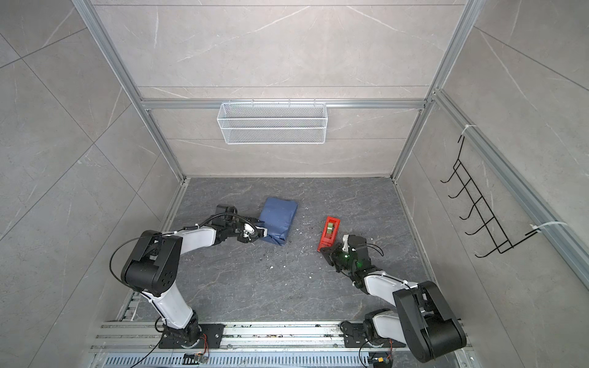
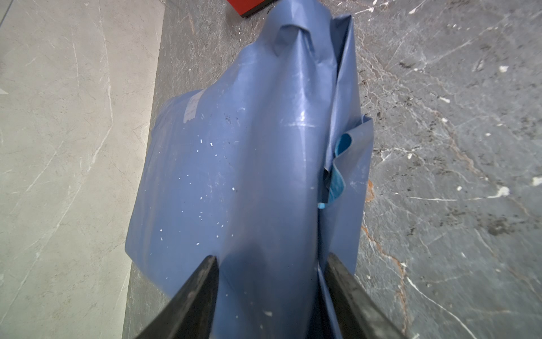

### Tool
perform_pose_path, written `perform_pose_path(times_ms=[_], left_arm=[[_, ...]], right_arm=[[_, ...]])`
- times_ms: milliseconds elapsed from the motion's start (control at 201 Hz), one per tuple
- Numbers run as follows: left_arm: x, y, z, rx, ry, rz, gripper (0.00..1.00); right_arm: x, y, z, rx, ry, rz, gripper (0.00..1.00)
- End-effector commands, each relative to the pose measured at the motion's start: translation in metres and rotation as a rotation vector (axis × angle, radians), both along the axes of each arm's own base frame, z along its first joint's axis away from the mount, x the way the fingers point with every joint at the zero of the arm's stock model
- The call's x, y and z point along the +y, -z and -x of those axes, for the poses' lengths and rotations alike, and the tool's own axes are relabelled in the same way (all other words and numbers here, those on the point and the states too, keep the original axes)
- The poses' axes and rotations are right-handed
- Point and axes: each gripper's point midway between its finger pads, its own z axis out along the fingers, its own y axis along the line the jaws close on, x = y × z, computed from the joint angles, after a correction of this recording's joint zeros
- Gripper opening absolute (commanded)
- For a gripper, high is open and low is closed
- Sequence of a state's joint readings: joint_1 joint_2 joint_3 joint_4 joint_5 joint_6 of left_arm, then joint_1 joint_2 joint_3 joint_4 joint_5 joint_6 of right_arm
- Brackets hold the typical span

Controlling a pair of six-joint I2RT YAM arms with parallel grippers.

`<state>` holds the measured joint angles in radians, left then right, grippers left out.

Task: Wrap a gift box in wrapping paper
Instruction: Tear off the tape with the cutter.

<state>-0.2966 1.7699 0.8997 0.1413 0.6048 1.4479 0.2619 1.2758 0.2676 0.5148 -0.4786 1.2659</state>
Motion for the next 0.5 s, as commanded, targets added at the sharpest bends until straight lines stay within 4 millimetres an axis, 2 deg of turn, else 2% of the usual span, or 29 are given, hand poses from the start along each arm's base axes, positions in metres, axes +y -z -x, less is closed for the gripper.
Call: perform_pose_path(times_ms=[0,55,234,339,493], left_arm=[[0.02,0.07,0.049,0.286,-0.032,-0.142,0.58],[0.02,0.067,0.05,0.285,-0.032,-0.139,0.58],[0.02,0.073,0.051,0.289,-0.029,-0.146,0.58],[0.02,0.066,0.051,0.275,-0.03,-0.138,0.58],[0.018,0.07,0.051,0.285,-0.025,-0.14,0.58]], right_arm=[[0.004,0.0,0.009,0.003,-0.019,-0.023,0.0],[0.005,-0.006,0.008,-0.005,-0.022,-0.031,0.0],[0.012,-0.056,-0.021,-0.135,-0.056,-0.033,0.0],[0.004,-0.076,-0.041,-0.182,-0.024,-0.042,0.0],[-0.014,-0.099,-0.073,-0.242,0.01,-0.036,0.0]])
